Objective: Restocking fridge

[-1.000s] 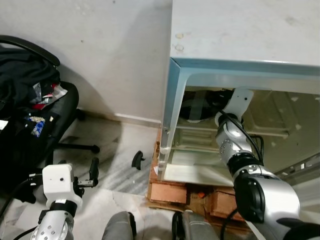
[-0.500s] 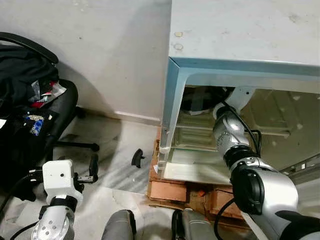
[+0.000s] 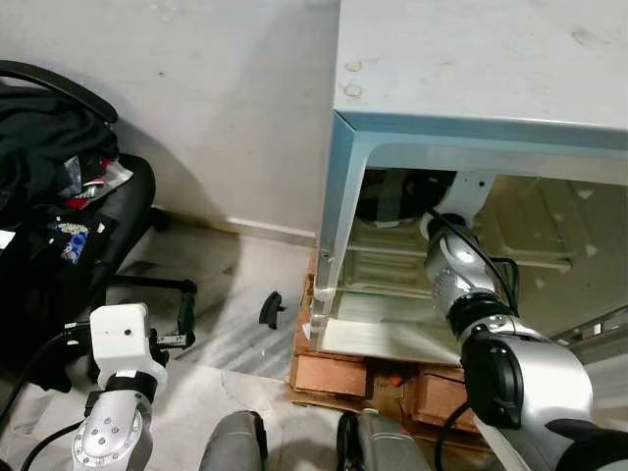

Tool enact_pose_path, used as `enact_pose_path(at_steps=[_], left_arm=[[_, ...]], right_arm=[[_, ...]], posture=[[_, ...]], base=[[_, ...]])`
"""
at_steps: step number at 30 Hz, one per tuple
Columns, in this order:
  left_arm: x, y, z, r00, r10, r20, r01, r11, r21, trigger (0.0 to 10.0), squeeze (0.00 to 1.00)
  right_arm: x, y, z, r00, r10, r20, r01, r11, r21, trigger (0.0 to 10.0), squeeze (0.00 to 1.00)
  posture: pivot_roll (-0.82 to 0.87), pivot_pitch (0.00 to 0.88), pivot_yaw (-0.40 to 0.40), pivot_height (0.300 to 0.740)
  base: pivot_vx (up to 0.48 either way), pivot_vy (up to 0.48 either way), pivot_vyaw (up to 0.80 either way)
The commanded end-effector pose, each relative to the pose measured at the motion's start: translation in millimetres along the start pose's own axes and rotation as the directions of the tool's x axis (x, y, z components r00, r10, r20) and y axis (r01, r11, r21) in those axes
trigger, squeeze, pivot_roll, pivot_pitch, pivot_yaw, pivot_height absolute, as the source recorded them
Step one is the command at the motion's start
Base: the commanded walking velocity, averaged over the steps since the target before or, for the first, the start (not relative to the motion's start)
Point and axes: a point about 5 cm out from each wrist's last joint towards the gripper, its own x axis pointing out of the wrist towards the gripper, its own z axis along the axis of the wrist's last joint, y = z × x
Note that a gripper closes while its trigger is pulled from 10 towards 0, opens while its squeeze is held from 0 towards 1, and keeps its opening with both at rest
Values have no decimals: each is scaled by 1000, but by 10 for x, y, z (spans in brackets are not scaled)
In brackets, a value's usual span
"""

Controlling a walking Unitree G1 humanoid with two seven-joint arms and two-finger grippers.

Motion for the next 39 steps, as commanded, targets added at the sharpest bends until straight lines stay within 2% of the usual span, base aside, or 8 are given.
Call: enact_pose_path(at_steps=[1,6,19,27,31,34,35,39], left_arm=[[-16,22,-56,1000,5,-23,-5,1000,13,10000,0],[43,1,-57,1000,-3,-17,4,1000,14,10000,0],[148,-21,-40,1000,-8,7,8,1000,9,10000,0],[306,-75,-31,1000,-6,30,5,1000,27,10000,0],[385,-84,-79,1000,-8,22,8,1000,21,10000,0],[420,-97,-109,1000,-8,18,8,1000,25,10000,0],[432,-109,-116,1000,-15,17,15,1000,28,10000,0],[452,-134,-177,999,-42,-2,42,998,46,10000,0]], right_arm=[[-22,-9,-31,1000,11,3,-10,1000,-26,10000,1000],[-60,-99,-63,1000,0,22,2,993,-119,10000,1000],[-80,-135,13,995,35,97,-21,990,-141,10000,1000],[-312,-244,-197,993,51,109,-37,991,-126,10000,1000],[-603,-261,-341,992,47,118,-31,990,-135,10000,1000],[-810,-233,-456,993,71,92,-59,990,-128,10000,796],[-871,-231,-508,995,76,64,-67,989,-133,10000,0],[-1092,-188,-578,994,104,31,-101,990,-96,10000,0]], posture=[[187,140,-11,740],[175,131,-6,740],[149,97,-8,740],[100,38,0,740],[56,0,7,740],[40,0,14,740],[31,0,21,740],[3,0,37,740]], base=[[0,0,0],[0,0,0],[0,0,0],[0,0,0],[0,0,0],[0,0,0],[0,0,0],[-68,0,0]])
